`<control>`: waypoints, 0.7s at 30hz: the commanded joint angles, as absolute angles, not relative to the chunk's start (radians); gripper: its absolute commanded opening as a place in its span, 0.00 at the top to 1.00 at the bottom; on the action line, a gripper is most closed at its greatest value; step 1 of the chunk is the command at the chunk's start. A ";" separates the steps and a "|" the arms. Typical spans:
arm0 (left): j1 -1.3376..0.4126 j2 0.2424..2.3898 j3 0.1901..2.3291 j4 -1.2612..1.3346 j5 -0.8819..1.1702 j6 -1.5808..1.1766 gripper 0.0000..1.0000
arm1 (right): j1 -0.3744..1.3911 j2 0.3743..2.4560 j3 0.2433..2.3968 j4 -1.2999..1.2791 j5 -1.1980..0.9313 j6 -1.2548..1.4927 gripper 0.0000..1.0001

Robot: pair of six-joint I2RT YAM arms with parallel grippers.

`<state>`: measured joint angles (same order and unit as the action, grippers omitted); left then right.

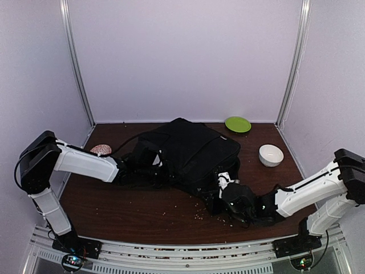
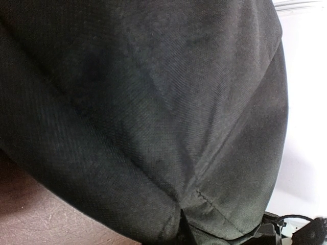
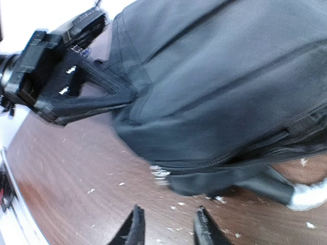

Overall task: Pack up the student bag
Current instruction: Zip the student bag at the center of the board.

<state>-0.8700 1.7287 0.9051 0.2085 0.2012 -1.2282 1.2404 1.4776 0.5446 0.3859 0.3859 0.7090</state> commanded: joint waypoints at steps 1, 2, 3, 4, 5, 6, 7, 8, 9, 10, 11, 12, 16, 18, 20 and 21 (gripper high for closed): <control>-0.865 1.694 0.899 0.211 0.204 -1.202 1.00 | 1.260 1.531 0.570 0.468 0.347 0.698 0.60; -0.865 1.694 0.903 0.206 0.204 -1.200 1.00 | 1.262 1.541 0.577 0.467 0.352 0.698 0.57; -0.865 1.693 0.906 0.202 0.204 -1.198 1.00 | 1.263 1.549 0.589 0.456 0.359 0.699 0.55; -0.865 1.691 0.909 0.200 0.205 -1.196 1.00 | 1.263 1.562 0.607 0.426 0.375 0.704 0.54; -0.865 1.691 0.911 0.198 0.206 -1.194 1.00 | 1.264 1.574 0.634 0.384 0.394 0.714 0.54; -0.865 1.689 0.912 0.196 0.207 -1.195 1.00 | 1.264 1.587 0.657 0.340 0.419 0.728 0.55; -0.865 1.688 0.913 0.197 0.207 -1.194 1.00 | 1.264 1.598 0.674 0.309 0.443 0.740 0.57; -0.865 1.685 0.913 0.196 0.207 -1.194 1.00 | 1.264 1.606 0.690 0.280 0.464 0.758 0.59; -0.865 1.684 0.913 0.196 0.206 -1.193 1.00 | 1.263 1.613 0.700 0.266 0.481 0.764 0.61; -0.865 1.682 0.911 0.196 0.206 -1.193 1.00 | 1.262 1.617 0.706 0.262 0.491 0.764 0.63; -0.865 1.682 0.911 0.196 0.206 -1.193 1.00 | 1.262 1.622 0.713 0.258 0.501 0.766 0.64; -0.865 1.680 0.911 0.196 0.207 -1.193 1.00 | 1.262 1.628 0.720 0.251 0.511 0.768 0.65; -0.865 1.673 0.910 0.196 0.207 -1.191 1.00 | 1.256 1.656 0.762 0.188 0.540 0.792 0.70; -0.865 1.670 0.907 0.195 0.206 -1.192 1.00 | 1.250 1.667 0.772 0.169 0.545 0.805 0.72; -0.865 1.667 0.906 0.195 0.207 -1.190 1.00 | 1.244 1.674 0.773 0.164 0.542 0.812 0.73; -0.865 1.666 0.905 0.193 0.207 -1.190 1.00 | 1.244 1.678 0.775 0.163 0.541 0.815 0.73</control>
<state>-0.8700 1.7119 0.9051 0.1951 0.2050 -1.2209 1.2537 1.6577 0.7544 0.2222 0.4995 0.7860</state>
